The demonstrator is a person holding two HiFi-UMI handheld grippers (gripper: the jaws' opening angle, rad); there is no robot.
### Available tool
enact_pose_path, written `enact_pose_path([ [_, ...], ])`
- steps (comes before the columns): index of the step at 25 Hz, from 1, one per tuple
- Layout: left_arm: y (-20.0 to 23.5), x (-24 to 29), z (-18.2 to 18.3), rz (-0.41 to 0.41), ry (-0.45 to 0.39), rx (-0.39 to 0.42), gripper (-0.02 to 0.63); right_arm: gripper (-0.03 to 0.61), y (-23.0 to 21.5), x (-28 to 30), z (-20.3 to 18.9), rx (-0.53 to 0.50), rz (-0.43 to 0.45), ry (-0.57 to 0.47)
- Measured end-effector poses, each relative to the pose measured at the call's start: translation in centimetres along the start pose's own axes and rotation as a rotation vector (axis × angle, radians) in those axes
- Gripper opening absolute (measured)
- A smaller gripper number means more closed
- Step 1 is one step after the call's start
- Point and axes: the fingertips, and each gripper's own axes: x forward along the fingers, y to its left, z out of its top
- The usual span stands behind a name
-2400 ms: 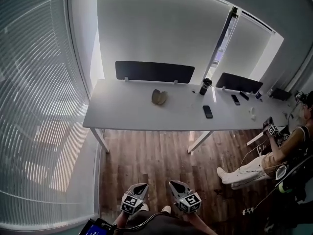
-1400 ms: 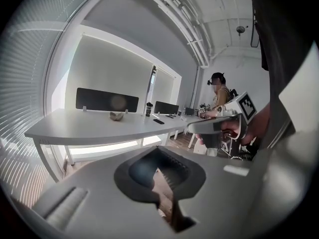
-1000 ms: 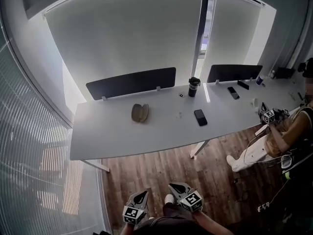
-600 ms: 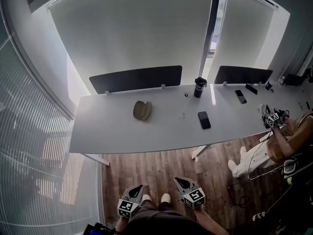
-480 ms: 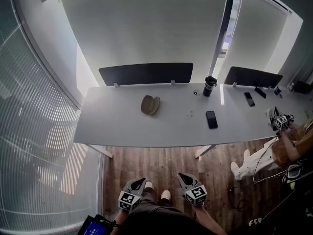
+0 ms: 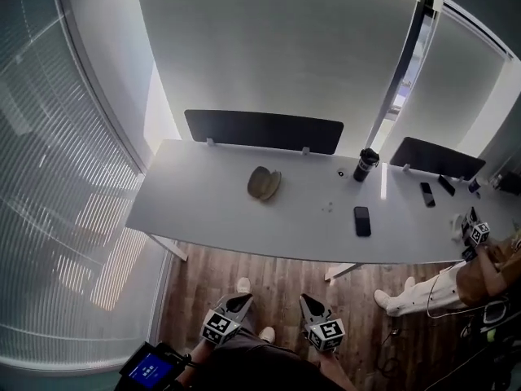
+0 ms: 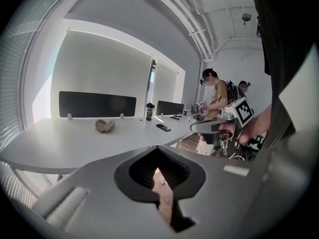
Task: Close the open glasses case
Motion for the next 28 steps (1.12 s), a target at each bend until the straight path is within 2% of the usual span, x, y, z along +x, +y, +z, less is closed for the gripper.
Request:
enact_pose_path([
  [3, 1.0, 0.6, -0.3, 0.005, -0.004, 0.006, 0.006, 0.006, -0.5, 1.7, -0.6, 0.002, -0.014, 0.014],
  [6, 1.5, 0.2, -0.4, 0.029, -0.007, -0.021, 0.006, 0.008, 0.6, 2.8, 0.8, 0.004, 0.020, 0.005],
  [9, 1.8, 0.9, -1.0, 0.028, 0.003, -0.008, 0.006, 0.008, 1.4, 3.7, 2.4, -0.022, 0.053, 0.010],
  [12, 2.4, 1.5, -0.7, 0.019, 0.004, 0.009, 0.006, 0.008, 0.9, 4.5, 2.4, -0.003, 0.028, 0.004],
  [15, 3.6, 0.7, -0.4, 0.040, 0.009, -0.009, 0.006, 0.008, 1.1, 5.7, 2.1, 0.026, 0.031, 0.024],
  [19, 5.3, 0.2, -0.8, 0.067, 0.032, -0.029, 0.006, 0.008, 1.7, 7.0, 2.3, 0.002, 0.066, 0.033],
  [28, 8.8, 1.4, 0.9, 0.116, 0.006, -0.050, 0.006, 0.008, -0.4, 8.7, 4.4, -0.010, 0.060, 0.063],
])
